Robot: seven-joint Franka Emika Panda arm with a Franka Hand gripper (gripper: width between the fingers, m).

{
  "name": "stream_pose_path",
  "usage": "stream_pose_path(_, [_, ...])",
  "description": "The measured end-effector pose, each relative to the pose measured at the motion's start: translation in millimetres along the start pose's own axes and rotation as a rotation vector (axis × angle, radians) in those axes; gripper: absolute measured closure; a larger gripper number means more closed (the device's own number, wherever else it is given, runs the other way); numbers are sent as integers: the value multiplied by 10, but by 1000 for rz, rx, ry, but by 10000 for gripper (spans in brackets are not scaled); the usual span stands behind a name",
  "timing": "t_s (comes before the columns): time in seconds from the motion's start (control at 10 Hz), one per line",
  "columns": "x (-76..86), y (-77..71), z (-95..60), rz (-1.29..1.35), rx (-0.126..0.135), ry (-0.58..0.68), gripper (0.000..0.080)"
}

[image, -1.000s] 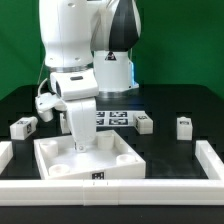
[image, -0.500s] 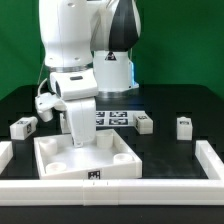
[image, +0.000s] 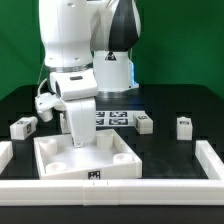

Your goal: Assemble one leg

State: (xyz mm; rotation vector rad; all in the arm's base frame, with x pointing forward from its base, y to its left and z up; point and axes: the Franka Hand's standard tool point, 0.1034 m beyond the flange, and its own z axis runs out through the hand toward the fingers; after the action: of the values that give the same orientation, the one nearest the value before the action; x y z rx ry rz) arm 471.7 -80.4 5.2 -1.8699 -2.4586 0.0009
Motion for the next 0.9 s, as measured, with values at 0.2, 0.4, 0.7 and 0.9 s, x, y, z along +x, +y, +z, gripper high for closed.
stream_pose_path(0.2, [251, 108, 3, 70, -8, 9, 752])
stream_pose_path(0.4, [541, 248, 0, 134, -13, 19, 752])
stream_pose_path(0.7, [825, 470, -4, 199, -25, 26, 751])
stream_pose_path(0.9, [999, 560, 20, 257, -21, 32, 751])
